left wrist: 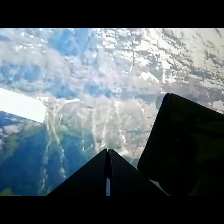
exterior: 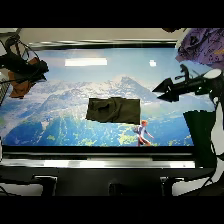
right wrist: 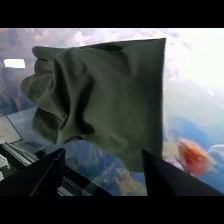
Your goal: Fold the clothes and pants, and hang the long-sleeved shirts on hangers.
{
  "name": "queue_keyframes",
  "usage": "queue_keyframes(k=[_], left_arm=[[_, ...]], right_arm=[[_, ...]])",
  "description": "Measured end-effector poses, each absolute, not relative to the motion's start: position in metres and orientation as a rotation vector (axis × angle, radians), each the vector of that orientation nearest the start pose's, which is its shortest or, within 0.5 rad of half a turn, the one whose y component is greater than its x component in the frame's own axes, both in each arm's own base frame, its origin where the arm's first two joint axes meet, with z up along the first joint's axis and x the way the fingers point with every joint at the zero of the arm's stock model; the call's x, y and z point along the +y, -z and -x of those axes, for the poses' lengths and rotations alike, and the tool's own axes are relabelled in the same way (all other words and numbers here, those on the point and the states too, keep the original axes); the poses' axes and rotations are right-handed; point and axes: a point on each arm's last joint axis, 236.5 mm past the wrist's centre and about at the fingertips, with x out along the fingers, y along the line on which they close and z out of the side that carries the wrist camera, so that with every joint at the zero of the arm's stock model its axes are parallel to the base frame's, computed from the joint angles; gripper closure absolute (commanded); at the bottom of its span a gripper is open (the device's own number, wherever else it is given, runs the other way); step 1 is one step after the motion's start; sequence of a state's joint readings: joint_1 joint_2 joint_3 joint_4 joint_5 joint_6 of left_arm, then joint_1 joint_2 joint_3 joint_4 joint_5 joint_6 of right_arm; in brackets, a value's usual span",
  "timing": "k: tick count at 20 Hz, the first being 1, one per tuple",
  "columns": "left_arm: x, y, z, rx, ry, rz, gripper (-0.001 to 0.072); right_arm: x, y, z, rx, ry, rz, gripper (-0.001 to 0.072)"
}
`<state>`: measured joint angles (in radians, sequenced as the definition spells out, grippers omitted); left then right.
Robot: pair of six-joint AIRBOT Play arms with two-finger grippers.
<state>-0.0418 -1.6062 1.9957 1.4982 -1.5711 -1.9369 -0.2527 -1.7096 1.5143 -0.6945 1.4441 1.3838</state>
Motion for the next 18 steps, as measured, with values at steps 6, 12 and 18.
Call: queue_keyframes(k=[6, 12, 18], left_arm=[[-0.034, -0.138, -0.468, 1.186, -0.126, 0.334, 0.0689], [-0.034, -0.138, -0.468, 1.185, -0.128, 0.333, 0.0689], [-0.034, -0.138, -0.468, 1.186, -0.129, 0.333, 0.0690]], right_arm=[[0.094, 0.050, -0.423, 1.402, -0.517, -0.917, 0.0201], [0.133, 0.085, -0.422, 1.417, -0.540, -0.936, 0.0332], [0.159, 0.094, -0.428, 1.409, -0.554, -0.898, 0.0687]])
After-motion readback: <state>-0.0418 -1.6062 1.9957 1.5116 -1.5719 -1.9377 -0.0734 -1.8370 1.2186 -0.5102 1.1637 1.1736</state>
